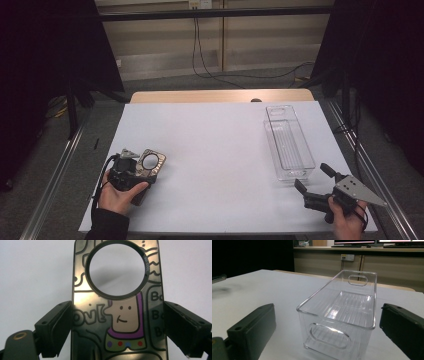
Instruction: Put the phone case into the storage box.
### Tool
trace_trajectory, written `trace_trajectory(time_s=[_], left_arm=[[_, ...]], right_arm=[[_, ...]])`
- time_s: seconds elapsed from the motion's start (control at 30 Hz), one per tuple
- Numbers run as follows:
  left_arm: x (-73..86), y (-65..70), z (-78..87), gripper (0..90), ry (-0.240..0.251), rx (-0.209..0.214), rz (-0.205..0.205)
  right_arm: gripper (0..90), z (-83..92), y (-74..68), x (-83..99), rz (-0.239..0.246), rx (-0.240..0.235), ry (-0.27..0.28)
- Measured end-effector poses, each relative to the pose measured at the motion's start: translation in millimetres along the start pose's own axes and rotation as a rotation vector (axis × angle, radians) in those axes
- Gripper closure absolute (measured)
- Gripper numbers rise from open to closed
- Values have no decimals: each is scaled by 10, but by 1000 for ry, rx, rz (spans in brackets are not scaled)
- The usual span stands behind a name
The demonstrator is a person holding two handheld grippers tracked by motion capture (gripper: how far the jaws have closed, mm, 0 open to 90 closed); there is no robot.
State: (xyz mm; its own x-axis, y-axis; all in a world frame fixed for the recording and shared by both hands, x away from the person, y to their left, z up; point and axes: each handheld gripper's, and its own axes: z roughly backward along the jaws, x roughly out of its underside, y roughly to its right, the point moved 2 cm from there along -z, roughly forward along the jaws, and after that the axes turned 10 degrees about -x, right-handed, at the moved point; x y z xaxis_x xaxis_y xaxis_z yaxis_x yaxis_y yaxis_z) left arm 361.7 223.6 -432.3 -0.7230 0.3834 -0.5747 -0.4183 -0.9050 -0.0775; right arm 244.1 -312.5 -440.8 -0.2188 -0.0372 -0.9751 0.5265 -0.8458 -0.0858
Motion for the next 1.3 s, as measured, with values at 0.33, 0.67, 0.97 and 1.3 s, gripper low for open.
trace_trajectory(time_s=[0.33, 0.67, 0.97, 1.3], left_arm=[[-48, 36, 127, 125, 123, 38, -7], [-87, 93, 249, 125, 262, 55, -24], [-115, 146, 419, 125, 387, 49, -14], [-131, 256, 431, 124, 457, 118, -73]], right_arm=[[1, 3, -1, 0, 1, -2, -3], [1, 7, -1, 0, 0, 1, -2], [1, 6, -5, -2, -1, -6, 0], [1, 11, -4, -3, -1, -4, 2]])
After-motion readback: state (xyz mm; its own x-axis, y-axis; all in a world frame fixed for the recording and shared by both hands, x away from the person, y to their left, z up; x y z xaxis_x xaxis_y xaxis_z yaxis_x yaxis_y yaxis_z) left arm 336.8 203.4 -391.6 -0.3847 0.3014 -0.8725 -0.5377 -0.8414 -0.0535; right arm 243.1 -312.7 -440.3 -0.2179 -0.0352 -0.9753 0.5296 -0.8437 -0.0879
